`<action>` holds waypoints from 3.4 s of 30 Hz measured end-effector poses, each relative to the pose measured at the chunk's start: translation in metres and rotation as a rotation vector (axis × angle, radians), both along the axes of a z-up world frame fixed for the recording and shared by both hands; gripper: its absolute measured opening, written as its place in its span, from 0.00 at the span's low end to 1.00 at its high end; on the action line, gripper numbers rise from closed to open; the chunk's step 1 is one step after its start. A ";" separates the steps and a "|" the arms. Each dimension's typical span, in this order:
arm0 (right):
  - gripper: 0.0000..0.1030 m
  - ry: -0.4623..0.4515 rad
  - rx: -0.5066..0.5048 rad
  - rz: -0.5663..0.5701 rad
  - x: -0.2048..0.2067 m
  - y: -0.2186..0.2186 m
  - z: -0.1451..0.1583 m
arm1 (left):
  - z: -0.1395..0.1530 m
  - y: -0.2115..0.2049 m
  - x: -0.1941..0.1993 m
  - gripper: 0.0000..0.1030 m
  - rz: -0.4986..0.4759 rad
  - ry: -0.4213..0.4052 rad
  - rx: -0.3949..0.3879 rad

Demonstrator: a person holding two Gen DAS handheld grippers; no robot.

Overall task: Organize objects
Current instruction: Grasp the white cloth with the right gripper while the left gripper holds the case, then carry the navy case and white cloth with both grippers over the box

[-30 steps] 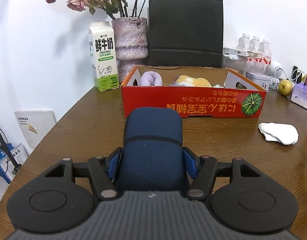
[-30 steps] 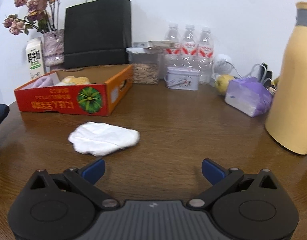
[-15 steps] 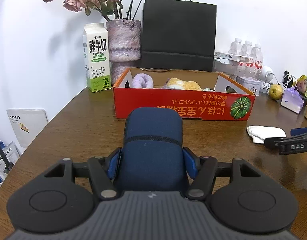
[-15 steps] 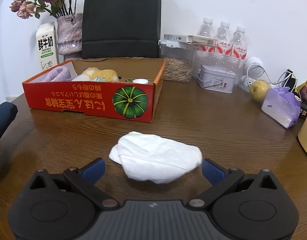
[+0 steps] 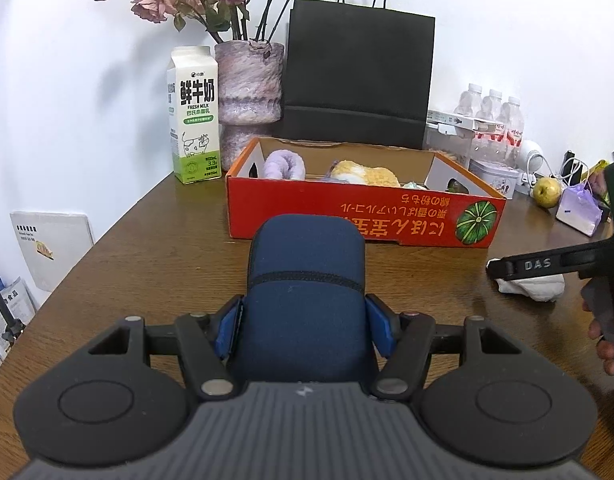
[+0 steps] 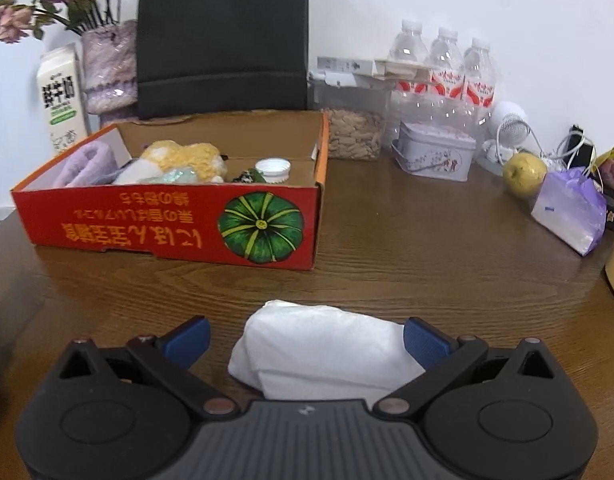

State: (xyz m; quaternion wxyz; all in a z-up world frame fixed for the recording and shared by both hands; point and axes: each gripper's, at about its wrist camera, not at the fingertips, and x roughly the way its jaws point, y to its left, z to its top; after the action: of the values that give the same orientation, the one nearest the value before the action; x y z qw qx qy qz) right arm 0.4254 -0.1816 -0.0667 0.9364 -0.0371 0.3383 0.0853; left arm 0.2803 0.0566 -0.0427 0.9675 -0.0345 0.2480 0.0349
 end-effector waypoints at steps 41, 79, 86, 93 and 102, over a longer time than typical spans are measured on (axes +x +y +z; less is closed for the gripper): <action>0.99 -0.005 0.006 0.108 -0.046 -0.025 0.010 | 0.001 0.000 -0.010 0.62 -0.010 -0.014 -0.026; 0.34 -0.163 0.024 0.249 -0.077 -0.015 0.010 | -0.004 0.005 -0.004 0.62 -0.014 0.019 -0.052; 0.34 -0.209 0.044 0.284 -0.107 0.001 0.023 | 0.001 -0.002 -0.005 0.62 -0.020 0.000 -0.037; 0.34 -0.245 0.079 0.291 -0.112 0.018 0.043 | 0.020 -0.008 0.002 0.62 -0.012 -0.041 -0.026; 0.34 -0.293 0.092 0.288 -0.090 0.043 0.069 | 0.054 -0.022 0.027 0.62 0.001 -0.124 0.010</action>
State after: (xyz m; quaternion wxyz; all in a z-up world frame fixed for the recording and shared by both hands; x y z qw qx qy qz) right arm 0.3358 -0.1390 0.0026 0.9544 -0.0540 0.1857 0.2272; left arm 0.3074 0.0349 0.0116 0.9812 -0.0320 0.1872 0.0344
